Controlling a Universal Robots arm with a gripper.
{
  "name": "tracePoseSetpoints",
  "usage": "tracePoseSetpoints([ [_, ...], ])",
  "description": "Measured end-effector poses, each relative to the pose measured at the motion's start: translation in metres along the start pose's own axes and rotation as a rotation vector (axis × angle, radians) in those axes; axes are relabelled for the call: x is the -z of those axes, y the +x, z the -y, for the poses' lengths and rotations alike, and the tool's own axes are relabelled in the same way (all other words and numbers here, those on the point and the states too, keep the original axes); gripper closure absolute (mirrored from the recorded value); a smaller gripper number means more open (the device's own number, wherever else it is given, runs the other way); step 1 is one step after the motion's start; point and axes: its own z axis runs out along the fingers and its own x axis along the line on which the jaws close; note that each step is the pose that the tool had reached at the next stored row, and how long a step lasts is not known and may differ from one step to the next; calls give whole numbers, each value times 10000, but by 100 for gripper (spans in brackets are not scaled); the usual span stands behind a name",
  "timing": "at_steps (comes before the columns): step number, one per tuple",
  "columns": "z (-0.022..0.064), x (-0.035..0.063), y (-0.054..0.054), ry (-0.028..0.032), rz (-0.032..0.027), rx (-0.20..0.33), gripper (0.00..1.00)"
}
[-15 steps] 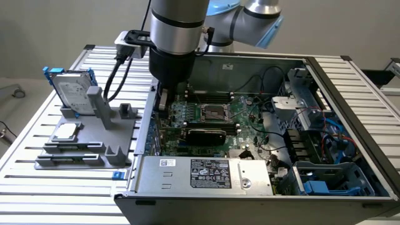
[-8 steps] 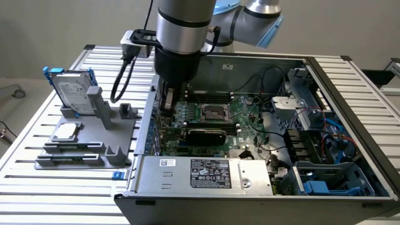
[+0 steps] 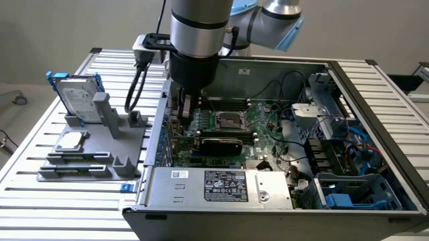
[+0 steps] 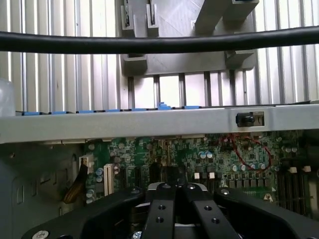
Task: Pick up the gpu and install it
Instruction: 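Press down on the gpu until it lock into place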
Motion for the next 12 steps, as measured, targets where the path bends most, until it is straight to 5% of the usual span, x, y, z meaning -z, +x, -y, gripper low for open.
tracePoseSetpoints([
  [6,29,3,-2,363,12,200,89],
  [12,87,14,-2,397,66,297,89],
])
